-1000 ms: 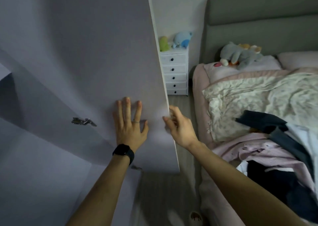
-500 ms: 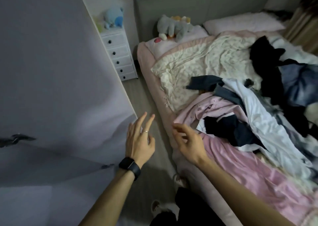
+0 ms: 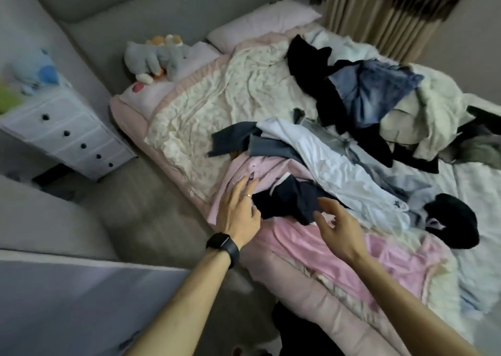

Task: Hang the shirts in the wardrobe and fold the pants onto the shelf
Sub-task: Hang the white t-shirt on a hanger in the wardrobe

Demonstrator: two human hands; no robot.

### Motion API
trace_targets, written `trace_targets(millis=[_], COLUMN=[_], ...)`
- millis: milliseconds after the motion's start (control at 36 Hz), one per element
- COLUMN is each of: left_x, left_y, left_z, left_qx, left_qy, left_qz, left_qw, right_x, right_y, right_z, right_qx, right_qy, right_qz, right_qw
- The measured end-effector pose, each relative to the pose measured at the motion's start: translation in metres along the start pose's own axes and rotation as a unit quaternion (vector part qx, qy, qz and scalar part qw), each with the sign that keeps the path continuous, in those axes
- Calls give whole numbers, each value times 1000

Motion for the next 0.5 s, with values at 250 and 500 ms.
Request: trace_targets(millis=[250, 500], left_x=[92, 196], left_y=[-109, -175], left_z=[-45, -12], left_qx=[-11, -54], left_qy=[-181, -280], left_qz=[124, 191], left_qw=[976, 939], right_x=[-25, 21], right_y=[-103, -198], right_z=[-123, -229], right_qx=[126, 148], right_qy=[82, 138], right_qz=[61, 185], right_qw=[987, 962])
Point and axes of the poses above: each hand's wrist, its own y-axis away from the middle knuckle, its own x-axis out of the palm, z = x × y, the point moved 2 cm from there along -y, towards the middle knuckle, and after that the axes turned 14 degrees about -x, right-handed, at the moved point
